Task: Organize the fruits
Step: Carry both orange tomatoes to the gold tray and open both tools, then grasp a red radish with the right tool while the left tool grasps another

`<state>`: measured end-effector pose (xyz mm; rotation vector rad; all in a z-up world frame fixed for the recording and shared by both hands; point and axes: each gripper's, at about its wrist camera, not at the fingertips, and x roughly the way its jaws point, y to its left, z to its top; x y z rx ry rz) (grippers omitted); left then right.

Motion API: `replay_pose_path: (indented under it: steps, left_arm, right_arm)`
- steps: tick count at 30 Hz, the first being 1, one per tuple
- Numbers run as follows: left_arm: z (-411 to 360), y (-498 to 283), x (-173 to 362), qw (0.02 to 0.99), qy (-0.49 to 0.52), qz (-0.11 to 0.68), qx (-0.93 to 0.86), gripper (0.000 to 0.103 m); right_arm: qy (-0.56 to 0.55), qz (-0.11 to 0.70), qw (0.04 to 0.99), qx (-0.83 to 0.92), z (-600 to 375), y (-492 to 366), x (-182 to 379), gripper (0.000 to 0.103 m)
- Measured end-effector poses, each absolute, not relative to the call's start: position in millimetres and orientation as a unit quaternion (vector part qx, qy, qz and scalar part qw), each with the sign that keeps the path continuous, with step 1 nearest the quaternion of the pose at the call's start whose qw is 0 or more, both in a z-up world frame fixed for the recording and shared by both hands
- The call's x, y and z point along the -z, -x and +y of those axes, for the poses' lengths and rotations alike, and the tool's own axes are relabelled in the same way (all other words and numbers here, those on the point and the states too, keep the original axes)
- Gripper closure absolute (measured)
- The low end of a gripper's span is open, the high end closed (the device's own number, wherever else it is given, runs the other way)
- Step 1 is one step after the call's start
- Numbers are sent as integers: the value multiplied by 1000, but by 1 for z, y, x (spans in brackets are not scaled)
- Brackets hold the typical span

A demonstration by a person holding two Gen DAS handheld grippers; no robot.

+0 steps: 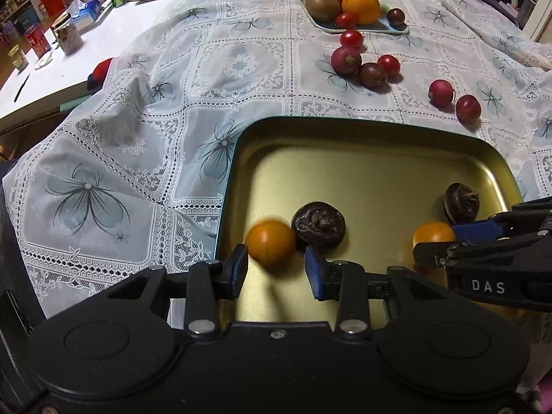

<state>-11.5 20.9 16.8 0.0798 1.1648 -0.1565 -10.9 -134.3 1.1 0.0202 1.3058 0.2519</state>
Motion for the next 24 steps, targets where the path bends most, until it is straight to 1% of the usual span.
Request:
replay_pose_path:
  steps: [15,24]
  left_arm:
    - [20,5,-14,824,-35,560,74,58]
    - [6,-19,-28,832,-46,545,86,58]
  right_arm:
    - [-8,583,803,-123,-139,12,-18,63]
    - [-64,570,818,-39,-200,-27,-40,63]
